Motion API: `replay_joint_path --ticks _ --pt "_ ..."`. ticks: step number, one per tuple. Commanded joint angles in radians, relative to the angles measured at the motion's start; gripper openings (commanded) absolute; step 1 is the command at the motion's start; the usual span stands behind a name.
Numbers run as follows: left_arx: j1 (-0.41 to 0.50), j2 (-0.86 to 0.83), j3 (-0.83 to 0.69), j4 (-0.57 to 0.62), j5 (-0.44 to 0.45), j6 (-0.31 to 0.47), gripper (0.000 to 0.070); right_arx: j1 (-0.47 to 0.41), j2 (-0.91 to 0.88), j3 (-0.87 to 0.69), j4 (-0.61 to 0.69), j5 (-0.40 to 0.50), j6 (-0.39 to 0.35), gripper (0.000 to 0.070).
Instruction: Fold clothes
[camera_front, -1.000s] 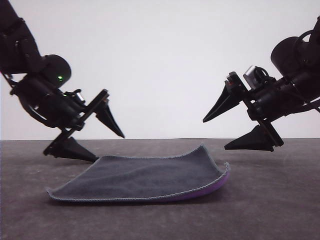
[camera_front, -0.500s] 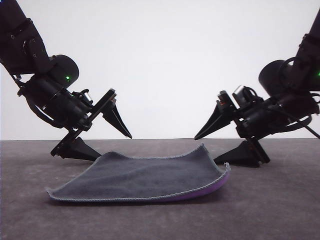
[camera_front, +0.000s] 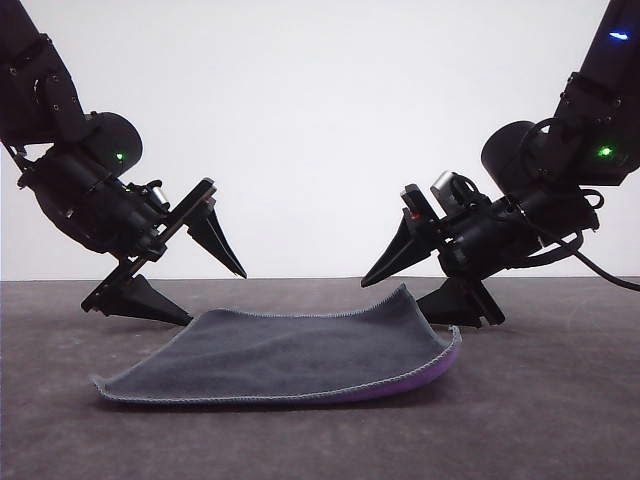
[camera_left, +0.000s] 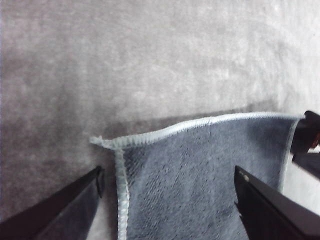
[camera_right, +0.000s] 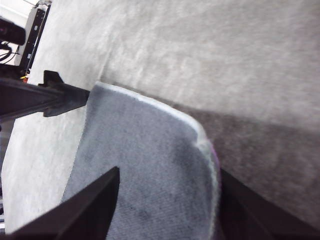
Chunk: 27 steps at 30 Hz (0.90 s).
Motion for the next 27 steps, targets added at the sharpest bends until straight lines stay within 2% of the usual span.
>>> replay_joint_path --ticks 1,13,15,17,19,22,24,27 --pt "-0.006 0.038 -0.003 -0.047 -0.004 0.024 0.0509 0.000 0.023 0.019 0.009 0.004 -0.012 0.0359" --pt "-0.073 0.042 -0.003 -0.033 0.004 0.039 0.0508 0.000 0.023 0.019 0.008 0.004 -0.011 0.0357" --pt "-0.076 0.042 -0.003 -0.029 -0.020 0.040 0.0504 0.000 0.023 0.019 0.008 0.004 -0.011 0.0327" --pt "-0.075 0.042 -0.003 -0.022 -0.056 0.039 0.0487 0.000 0.023 0.019 0.009 0.010 -0.011 0.0251" --pt "-0.070 0.042 -0.003 -0.015 -0.077 0.039 0.0403 0.000 0.023 0.019 0.009 0.022 -0.012 0.0167" --pt "-0.060 0.042 -0.003 -0.004 -0.090 0.039 0.0202 0.000 0.023 0.019 0.009 0.039 -0.012 0.0060" --pt "-0.055 0.042 -0.003 0.011 -0.095 0.039 0.0105 0.000 0.023 0.019 0.009 0.056 -0.012 0.0017" --pt "-0.051 0.042 -0.003 0.037 -0.095 0.039 0.0021 0.000 0.023 0.019 0.008 0.058 -0.011 0.0003"
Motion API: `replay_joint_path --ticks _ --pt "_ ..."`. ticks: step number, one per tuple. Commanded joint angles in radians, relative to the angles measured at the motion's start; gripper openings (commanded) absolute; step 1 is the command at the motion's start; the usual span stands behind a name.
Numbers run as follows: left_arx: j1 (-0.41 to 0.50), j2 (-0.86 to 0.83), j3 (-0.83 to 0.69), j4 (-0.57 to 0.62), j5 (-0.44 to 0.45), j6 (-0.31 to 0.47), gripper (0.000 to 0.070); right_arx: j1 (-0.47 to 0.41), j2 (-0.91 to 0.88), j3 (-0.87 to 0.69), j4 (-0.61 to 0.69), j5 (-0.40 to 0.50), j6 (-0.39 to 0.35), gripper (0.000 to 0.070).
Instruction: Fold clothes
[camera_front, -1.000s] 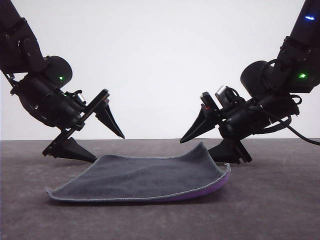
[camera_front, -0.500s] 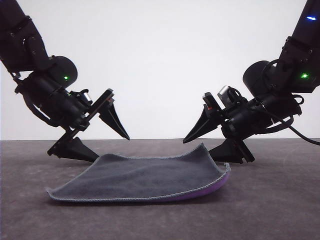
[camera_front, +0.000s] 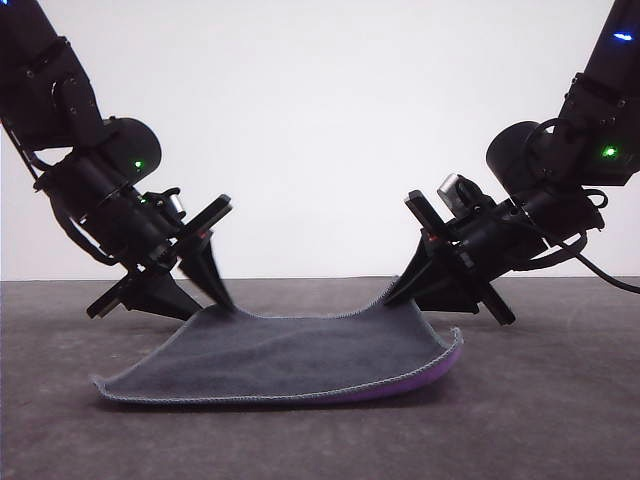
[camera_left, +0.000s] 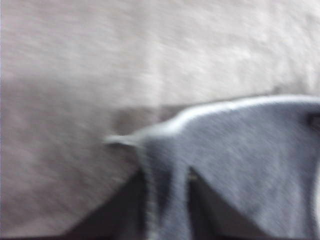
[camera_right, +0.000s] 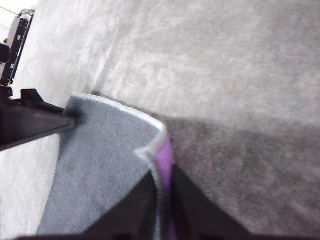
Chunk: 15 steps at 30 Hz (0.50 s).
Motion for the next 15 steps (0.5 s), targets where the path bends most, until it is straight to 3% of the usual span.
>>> replay_joint_path --ticks 1,15 --pt "-0.004 0.029 0.006 0.018 -0.001 0.005 0.0009 0.004 0.023 0.019 0.007 0.003 -0.011 0.0003" --pt "0.003 0.026 0.006 0.030 0.000 0.030 0.0003 0.004 0.006 0.019 0.004 -0.016 -0.017 0.0003"
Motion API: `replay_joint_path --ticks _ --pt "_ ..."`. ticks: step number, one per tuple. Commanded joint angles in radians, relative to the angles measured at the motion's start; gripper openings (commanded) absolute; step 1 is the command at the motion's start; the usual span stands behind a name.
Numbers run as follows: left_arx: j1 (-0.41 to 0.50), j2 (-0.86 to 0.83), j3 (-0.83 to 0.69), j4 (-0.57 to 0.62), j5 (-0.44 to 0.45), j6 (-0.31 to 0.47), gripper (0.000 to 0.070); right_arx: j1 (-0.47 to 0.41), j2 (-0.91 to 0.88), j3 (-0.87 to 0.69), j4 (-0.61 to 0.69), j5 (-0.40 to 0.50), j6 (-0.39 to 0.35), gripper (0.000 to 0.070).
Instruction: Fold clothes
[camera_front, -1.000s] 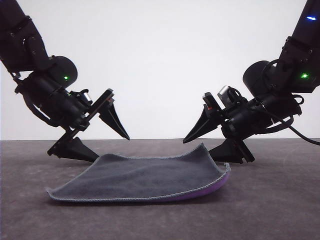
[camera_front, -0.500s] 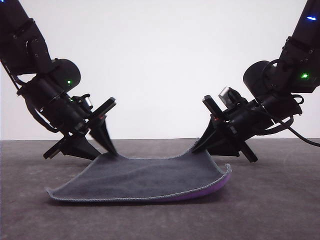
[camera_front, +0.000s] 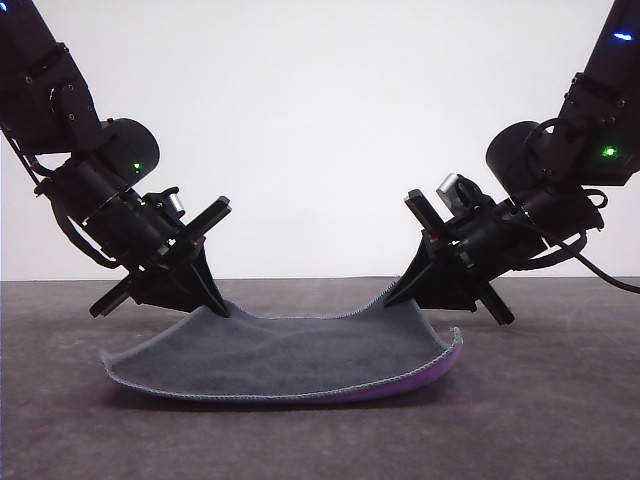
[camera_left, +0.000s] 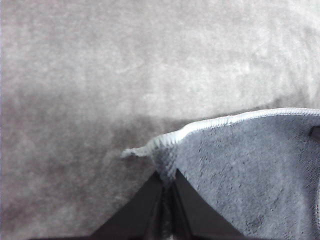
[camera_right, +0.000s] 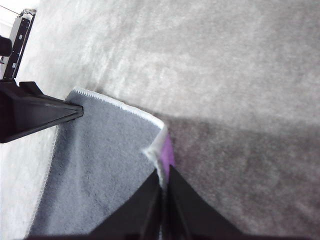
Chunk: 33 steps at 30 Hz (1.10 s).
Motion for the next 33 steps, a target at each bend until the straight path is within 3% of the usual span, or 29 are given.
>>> replay_joint_path --ticks 1,11,19,33 --pt "0.001 0.021 0.006 -0.003 0.002 0.020 0.0003 0.004 0.001 0.019 0.002 -0.009 -0.019 0.0003" --pt "0.001 -0.047 0.006 -0.068 0.002 0.060 0.0003 0.004 -0.077 0.019 -0.088 -0.024 -0.090 0.0003" --pt "-0.002 -0.104 0.004 -0.132 0.002 0.086 0.0003 0.028 -0.134 0.016 -0.259 -0.014 -0.231 0.0003" --pt "-0.023 -0.144 -0.027 -0.211 0.007 0.148 0.0003 0.050 -0.231 -0.088 -0.247 0.009 -0.241 0.0003"
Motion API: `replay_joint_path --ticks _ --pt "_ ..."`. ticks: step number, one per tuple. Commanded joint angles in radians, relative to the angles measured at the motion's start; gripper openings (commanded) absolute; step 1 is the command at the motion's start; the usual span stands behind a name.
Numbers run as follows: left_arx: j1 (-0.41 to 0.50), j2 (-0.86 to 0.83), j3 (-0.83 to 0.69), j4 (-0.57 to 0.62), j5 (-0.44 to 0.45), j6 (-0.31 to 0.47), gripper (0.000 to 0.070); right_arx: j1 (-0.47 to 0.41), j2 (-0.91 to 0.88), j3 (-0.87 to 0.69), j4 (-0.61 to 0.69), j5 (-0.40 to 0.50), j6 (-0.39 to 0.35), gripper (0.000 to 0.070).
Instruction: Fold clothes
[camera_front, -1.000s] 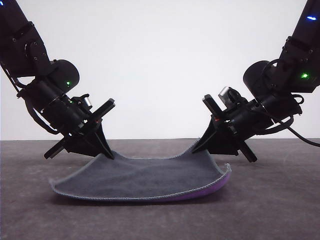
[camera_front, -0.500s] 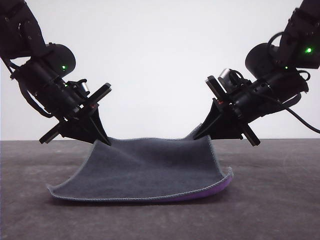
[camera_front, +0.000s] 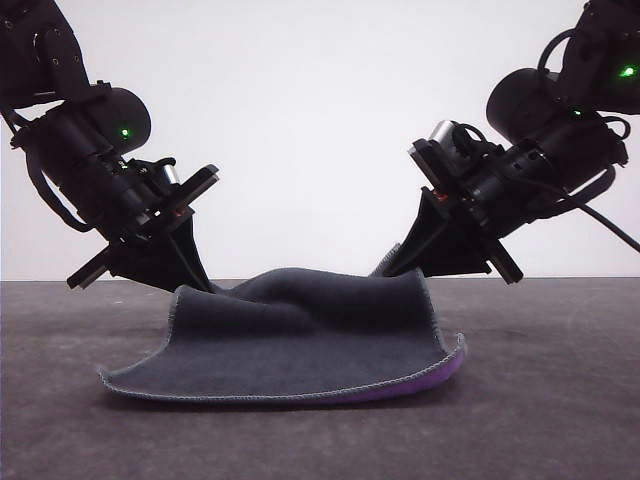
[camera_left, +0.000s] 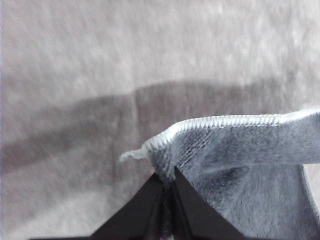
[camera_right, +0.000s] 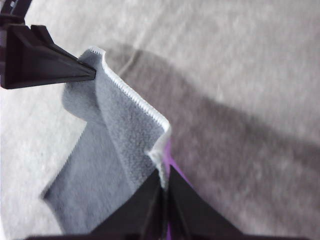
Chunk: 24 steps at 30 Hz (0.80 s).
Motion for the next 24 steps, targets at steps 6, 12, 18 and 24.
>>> replay_joint_path --ticks 6,12,18,24 --pt "-0.015 -0.061 -0.041 -0.007 0.008 0.023 0.0003 0.006 -0.059 -0.069 0.022 0.004 -0.013 0.0003" --pt "-0.029 -0.147 -0.152 0.033 0.008 0.020 0.0003 0.020 -0.122 -0.132 0.027 0.003 -0.013 0.0003" --pt "-0.049 -0.219 -0.265 0.078 0.008 -0.002 0.0003 0.054 -0.163 -0.178 0.026 0.006 -0.013 0.0003" --pt "-0.073 -0.273 -0.343 0.100 -0.004 -0.018 0.0003 0.095 -0.211 -0.247 0.036 0.053 -0.013 0.0003"
